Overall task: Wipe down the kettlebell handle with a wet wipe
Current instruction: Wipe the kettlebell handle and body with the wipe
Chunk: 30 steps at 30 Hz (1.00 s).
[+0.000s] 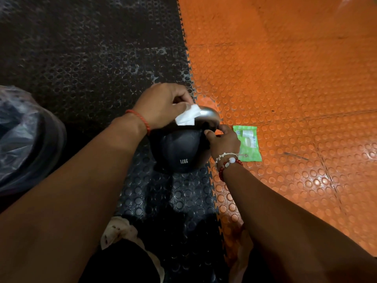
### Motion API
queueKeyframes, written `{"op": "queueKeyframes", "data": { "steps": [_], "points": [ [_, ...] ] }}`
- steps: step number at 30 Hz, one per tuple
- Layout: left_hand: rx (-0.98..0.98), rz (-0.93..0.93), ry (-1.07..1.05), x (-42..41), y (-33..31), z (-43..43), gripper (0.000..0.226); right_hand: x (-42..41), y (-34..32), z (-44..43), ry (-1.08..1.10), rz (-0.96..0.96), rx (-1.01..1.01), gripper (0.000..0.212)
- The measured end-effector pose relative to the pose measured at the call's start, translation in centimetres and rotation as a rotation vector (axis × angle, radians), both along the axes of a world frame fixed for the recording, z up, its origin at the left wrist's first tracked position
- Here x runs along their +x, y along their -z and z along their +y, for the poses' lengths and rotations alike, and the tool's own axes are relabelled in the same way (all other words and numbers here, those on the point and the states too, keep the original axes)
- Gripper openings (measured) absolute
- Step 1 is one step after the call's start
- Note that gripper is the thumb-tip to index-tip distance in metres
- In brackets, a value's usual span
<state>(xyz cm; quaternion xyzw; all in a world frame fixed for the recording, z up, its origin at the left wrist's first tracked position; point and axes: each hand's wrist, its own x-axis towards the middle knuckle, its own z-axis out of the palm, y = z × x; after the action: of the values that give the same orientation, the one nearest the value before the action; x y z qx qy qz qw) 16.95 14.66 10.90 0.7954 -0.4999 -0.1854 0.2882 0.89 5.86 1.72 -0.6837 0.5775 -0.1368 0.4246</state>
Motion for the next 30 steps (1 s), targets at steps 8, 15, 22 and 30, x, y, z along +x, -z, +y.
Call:
{"op": "queueKeyframes", "data": {
  "steps": [8,15,22,30],
  "points": [
    [-0.105,-0.048,0.025,-0.5,0.1,0.9,0.010,0.0,-0.3,0.1,-0.005,-0.004,0.009,0.036],
    [-0.159,-0.082,0.052,-0.4,0.9,2.3,0.014,0.0,-0.3,0.1,0.002,-0.001,0.008,0.036],
    [0.033,0.171,-0.043,0.6,0.4,0.6,0.012,-0.1,-0.1,0.2,-0.005,-0.021,0.009,0.036],
    [0.227,0.304,-0.042,2.4,-0.2,0.1,0.015,-0.1,-0.1,0.3,0.004,-0.030,0.009,0.036]
  ]
}}
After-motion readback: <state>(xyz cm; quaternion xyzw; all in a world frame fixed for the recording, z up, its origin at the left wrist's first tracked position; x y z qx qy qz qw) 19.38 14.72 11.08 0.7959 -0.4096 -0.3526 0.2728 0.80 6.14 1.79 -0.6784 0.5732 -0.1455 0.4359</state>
